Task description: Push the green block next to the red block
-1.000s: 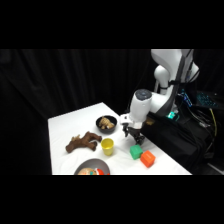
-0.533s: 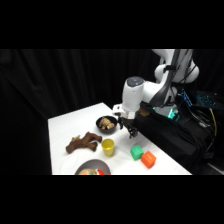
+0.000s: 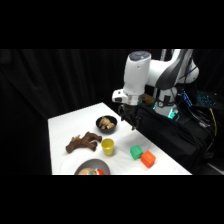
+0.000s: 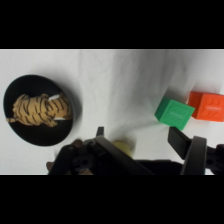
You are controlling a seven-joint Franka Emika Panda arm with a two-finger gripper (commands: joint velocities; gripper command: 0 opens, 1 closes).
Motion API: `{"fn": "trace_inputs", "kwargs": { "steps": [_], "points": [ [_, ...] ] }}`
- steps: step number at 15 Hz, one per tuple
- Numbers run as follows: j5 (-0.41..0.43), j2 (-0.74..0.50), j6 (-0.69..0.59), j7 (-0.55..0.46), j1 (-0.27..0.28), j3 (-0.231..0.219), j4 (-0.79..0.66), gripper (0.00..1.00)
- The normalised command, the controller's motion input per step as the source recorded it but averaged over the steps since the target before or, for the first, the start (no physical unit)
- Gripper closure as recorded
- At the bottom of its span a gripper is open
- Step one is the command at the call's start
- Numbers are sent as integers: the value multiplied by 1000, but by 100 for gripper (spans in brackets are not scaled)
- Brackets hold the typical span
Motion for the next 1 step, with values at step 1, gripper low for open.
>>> {"fn": "trace_inputs", "kwargs": {
  "steps": [1],
  "points": [
    [242,-287,-384,-230,-185,185,150,0]
  ]
}}
